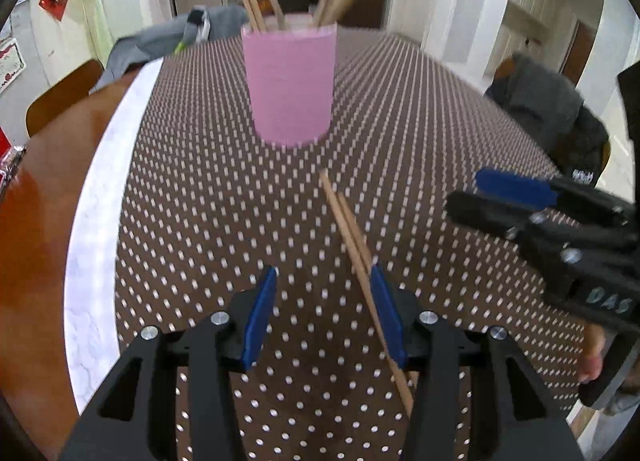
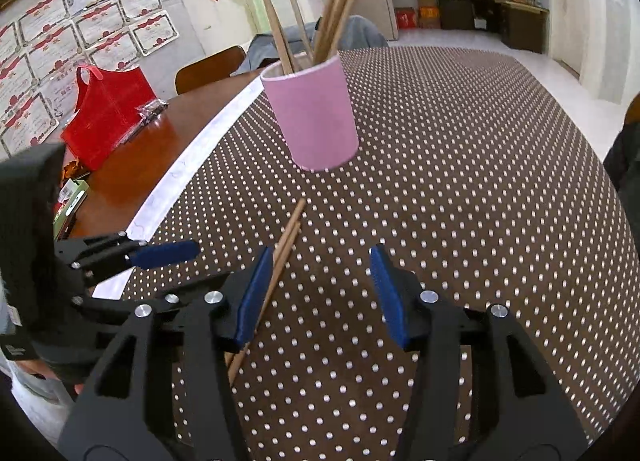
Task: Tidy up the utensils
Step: 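Move both tools back over the last two chopsticks on the cloth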
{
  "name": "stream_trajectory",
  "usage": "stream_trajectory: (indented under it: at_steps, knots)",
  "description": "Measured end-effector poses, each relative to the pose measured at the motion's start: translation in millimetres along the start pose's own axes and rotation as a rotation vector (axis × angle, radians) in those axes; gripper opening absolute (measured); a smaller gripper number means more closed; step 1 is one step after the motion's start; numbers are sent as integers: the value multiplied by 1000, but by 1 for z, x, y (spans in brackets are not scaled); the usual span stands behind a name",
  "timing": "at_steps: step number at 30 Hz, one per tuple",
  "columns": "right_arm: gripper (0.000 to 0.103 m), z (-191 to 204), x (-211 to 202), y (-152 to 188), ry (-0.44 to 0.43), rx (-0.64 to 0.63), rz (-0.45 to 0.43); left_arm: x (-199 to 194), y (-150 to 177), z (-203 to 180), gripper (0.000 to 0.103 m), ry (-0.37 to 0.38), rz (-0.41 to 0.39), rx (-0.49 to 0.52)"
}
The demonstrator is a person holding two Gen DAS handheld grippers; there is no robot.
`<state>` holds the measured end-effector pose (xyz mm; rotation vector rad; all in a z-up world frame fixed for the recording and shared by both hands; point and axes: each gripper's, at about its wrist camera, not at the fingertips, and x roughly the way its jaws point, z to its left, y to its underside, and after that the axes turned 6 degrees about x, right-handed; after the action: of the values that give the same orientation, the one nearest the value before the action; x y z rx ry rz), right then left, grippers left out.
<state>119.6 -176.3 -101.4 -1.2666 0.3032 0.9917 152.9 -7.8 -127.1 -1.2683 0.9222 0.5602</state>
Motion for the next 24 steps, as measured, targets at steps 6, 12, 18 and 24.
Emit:
stream_trajectory:
  at_steps: [6,12,18,24]
  knots:
    - [52,-5,-2,13,-7,14,15,12,7,-6,48,-1,41,3]
    - [52,-11,-1,17,-11,26,20,15,4,-12,49,-23,44,27]
    - [53,-14,-1,17,-11,32,21,24,-4,-12,49,-53,58,32]
    - [53,-9,6,13,-1,19,46,21,2,6,34,-24,43,20]
